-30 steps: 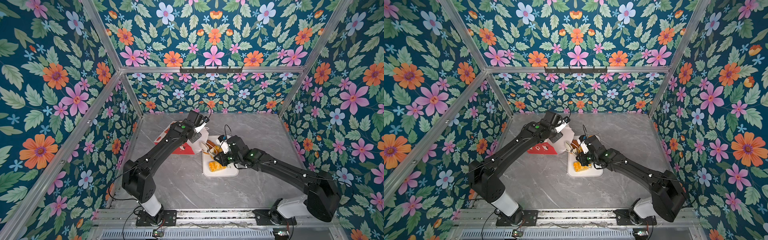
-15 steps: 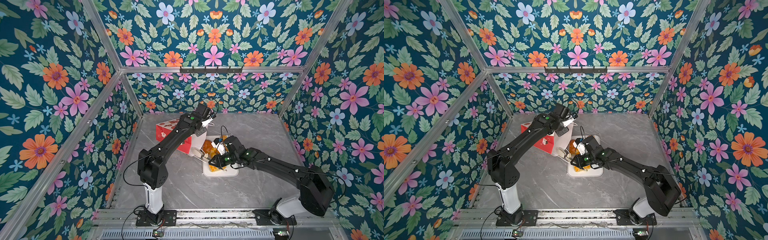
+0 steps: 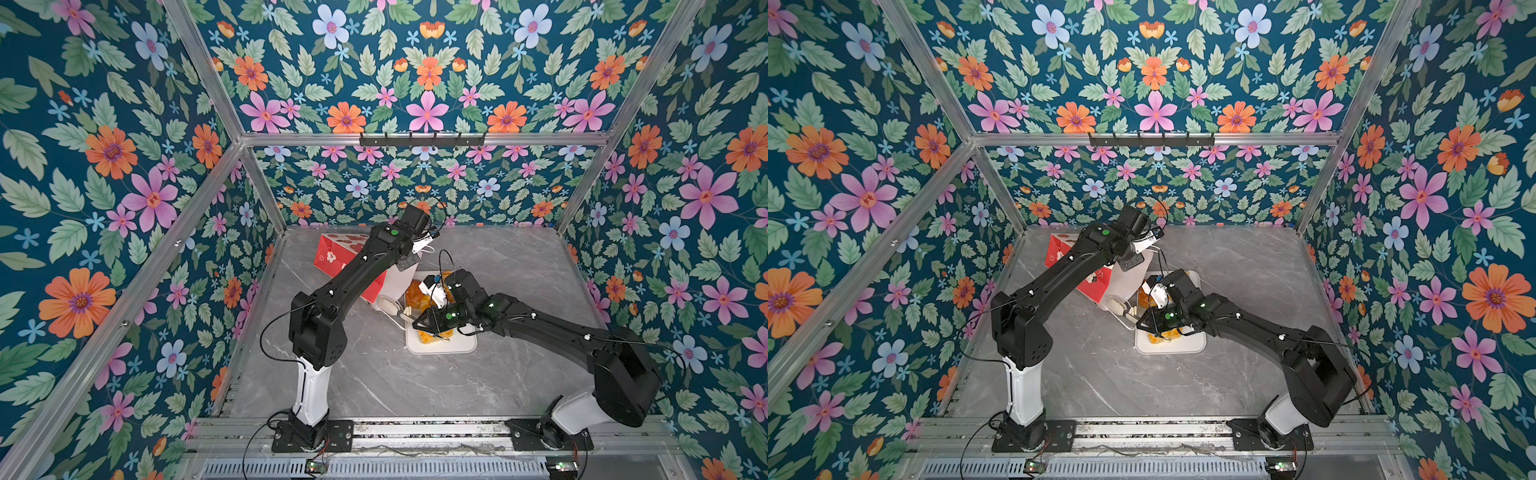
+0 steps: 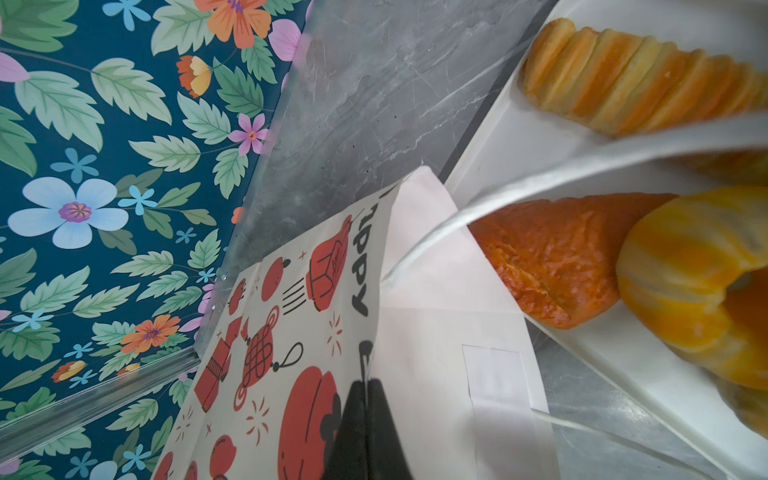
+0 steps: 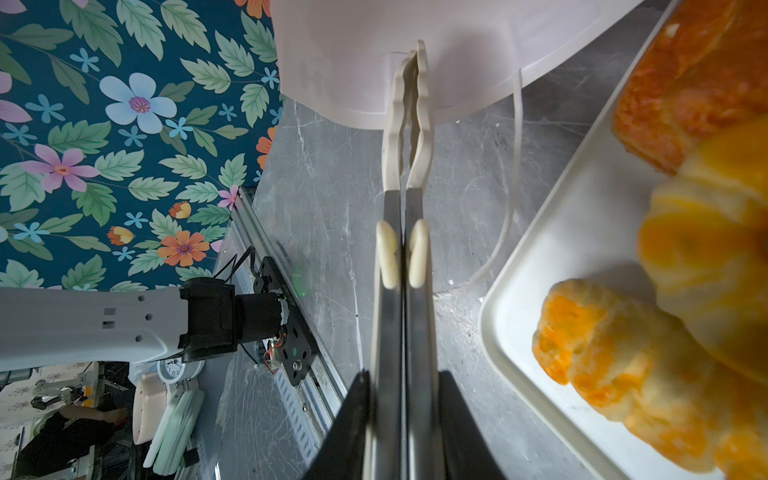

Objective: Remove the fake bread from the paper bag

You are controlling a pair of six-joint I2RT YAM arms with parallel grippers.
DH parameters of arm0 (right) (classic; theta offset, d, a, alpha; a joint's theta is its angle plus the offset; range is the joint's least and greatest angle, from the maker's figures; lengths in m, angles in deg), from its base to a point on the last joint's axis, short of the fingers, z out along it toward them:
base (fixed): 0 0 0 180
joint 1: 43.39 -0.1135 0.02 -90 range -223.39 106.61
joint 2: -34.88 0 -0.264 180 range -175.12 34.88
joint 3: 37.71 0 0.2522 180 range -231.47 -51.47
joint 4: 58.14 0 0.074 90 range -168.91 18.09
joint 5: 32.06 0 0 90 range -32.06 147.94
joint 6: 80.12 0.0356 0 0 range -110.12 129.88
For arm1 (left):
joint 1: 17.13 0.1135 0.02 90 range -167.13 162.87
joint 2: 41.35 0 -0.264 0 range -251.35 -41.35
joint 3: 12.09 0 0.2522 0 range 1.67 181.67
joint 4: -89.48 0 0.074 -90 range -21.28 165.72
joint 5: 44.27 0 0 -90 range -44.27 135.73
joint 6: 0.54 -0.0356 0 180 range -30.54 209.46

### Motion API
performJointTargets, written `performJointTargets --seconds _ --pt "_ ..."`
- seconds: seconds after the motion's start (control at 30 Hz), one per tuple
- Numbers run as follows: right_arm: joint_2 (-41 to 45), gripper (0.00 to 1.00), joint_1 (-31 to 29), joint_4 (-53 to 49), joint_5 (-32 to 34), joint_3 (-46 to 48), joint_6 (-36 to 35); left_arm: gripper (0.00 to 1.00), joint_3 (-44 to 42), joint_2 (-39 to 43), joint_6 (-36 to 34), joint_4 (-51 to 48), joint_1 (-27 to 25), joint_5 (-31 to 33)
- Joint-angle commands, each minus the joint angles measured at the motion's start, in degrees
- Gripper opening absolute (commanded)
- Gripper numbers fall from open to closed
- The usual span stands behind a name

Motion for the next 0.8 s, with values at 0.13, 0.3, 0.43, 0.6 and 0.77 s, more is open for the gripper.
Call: performJointTargets --seconds 0.13,0.3,0.43,0.6,0.77 --pt "-1.1 0.08 -0.2 3.5 -4.3 0.1 1.9 0.0 2.0 -1.8 -1.0 -0.7 -0.5 0.4" --pt "-1.9 0.09 -0.2 3.9 -4.9 -0.2 2.4 0.0 5.1 -4.2 -1.5 -0.7 -1.0 0.2" --pt "-1.8 0.08 -0.2 4.0 -5.1 -0.2 2.9 0.0 5.4 -5.6 -1.9 -0.4 -1.0 0.5" --pt "-1.8 0.09 -0.1 3.7 -4.4 0.0 2.9 0.0 1.8 -3.0 -1.6 3.1 -1.0 0.8" --pt "-2.6 0.09 -0.2 2.6 -3.1 -0.7 2.1 0.0 -7.3 4.7 -0.9 12.0 -0.9 -1.6"
